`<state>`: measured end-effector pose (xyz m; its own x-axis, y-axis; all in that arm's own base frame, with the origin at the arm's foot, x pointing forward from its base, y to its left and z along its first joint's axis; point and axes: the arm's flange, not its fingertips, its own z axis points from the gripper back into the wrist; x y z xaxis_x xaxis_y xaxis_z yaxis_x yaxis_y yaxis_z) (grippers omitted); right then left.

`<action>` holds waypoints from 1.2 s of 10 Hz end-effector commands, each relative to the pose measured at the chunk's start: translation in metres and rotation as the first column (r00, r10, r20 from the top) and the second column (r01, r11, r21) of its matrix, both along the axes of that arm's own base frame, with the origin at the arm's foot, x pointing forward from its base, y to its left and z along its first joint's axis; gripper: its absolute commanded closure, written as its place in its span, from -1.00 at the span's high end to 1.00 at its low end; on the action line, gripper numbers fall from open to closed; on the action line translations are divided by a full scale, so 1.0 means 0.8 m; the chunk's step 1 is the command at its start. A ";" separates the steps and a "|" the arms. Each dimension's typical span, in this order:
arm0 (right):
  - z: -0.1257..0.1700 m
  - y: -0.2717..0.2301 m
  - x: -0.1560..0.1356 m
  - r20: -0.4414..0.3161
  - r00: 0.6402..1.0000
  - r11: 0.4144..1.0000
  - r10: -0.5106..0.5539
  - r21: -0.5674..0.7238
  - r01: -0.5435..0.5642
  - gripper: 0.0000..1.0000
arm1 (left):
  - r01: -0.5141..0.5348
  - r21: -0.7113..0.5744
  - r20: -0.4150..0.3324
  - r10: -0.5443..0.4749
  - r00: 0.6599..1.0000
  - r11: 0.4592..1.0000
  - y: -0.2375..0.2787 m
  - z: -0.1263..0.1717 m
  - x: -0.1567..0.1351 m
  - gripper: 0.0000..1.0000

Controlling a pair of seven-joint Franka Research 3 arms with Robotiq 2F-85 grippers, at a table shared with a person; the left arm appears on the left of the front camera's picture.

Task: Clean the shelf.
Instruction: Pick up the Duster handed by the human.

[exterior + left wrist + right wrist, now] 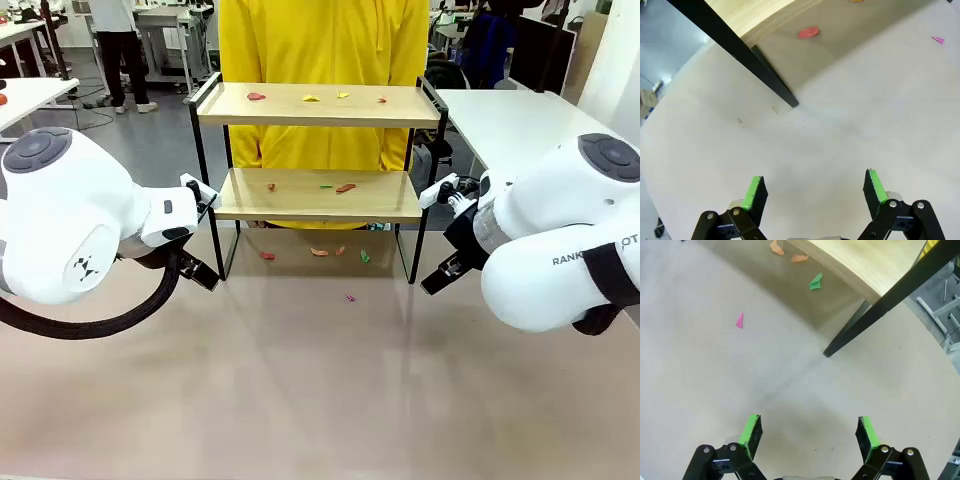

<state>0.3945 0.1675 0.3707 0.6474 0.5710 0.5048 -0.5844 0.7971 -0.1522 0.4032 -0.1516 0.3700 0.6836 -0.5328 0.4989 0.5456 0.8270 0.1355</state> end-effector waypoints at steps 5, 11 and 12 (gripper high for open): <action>0.000 0.000 0.000 0.000 1.000 1.000 0.000 0.000 0.000 1.00 | 0.000 0.000 0.000 0.000 1.000 1.000 0.000 0.000 0.000 1.00; 0.072 -0.011 0.027 0.051 0.999 0.998 -0.003 0.066 0.000 1.00 | 0.147 -0.046 0.018 -0.146 0.989 0.988 -0.008 0.080 -0.012 1.00; 0.100 -0.022 0.034 0.055 0.998 0.995 -0.004 0.096 -0.001 1.00 | 0.144 -0.051 0.034 -0.143 0.989 0.988 -0.005 0.116 -0.011 1.00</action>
<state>0.4137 0.1630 0.4262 0.6290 0.5215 0.5766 -0.5515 0.8220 -0.1418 0.3902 -0.1740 0.4298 0.6006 -0.5882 0.5415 0.6350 0.7625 0.1240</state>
